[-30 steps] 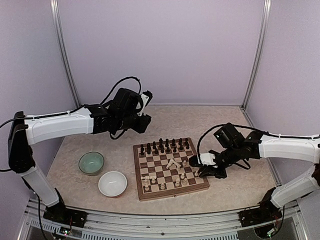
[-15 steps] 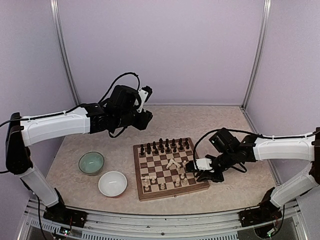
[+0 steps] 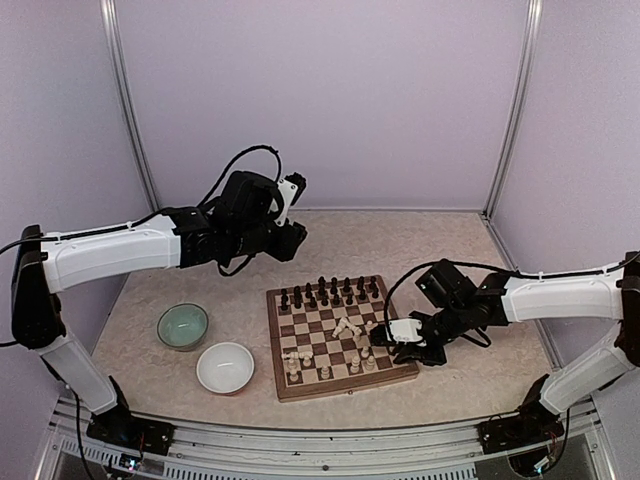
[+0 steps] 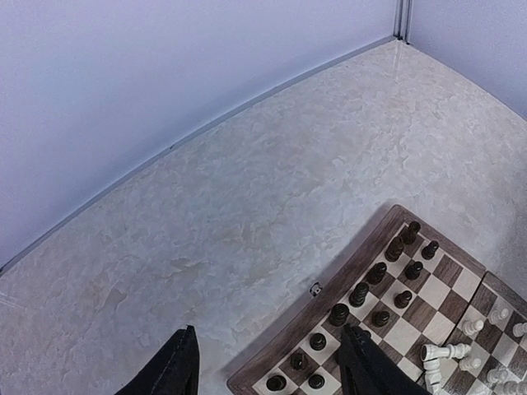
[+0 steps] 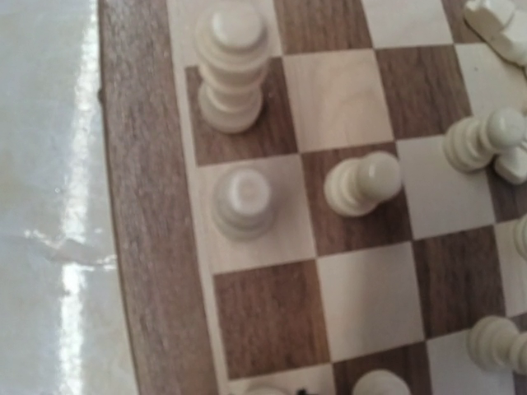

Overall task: Set up the chess pieces on the board
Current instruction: Place the rook at h1.

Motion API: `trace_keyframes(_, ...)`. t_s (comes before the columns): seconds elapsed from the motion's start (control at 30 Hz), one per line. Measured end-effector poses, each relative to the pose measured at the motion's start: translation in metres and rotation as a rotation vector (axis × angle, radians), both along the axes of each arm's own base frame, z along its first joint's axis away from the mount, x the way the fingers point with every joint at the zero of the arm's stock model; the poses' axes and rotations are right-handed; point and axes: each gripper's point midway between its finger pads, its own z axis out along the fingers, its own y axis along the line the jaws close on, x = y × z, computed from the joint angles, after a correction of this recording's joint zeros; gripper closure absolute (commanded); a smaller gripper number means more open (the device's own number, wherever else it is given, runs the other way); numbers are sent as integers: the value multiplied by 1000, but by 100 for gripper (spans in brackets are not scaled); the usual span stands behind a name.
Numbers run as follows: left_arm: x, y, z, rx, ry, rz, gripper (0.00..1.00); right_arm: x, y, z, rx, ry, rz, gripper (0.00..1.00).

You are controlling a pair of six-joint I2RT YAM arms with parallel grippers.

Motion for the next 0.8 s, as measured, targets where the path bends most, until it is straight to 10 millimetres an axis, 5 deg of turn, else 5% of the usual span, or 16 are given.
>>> trace_keyframes(0.2, -3, -4, -1, 4, 1, -11, 42, 2, -2, -3, -13, -9, -9, 91)
trace_keyframes(0.47, -5, -7, -4, 10, 4, -19, 42, 4, -2, -3, -15, -13, -19, 72)
trace_keyframes(0.8, -8, -9, -5, 17, 6, -28, 42, 0, -2, -1, -10, 16, -23, 65)
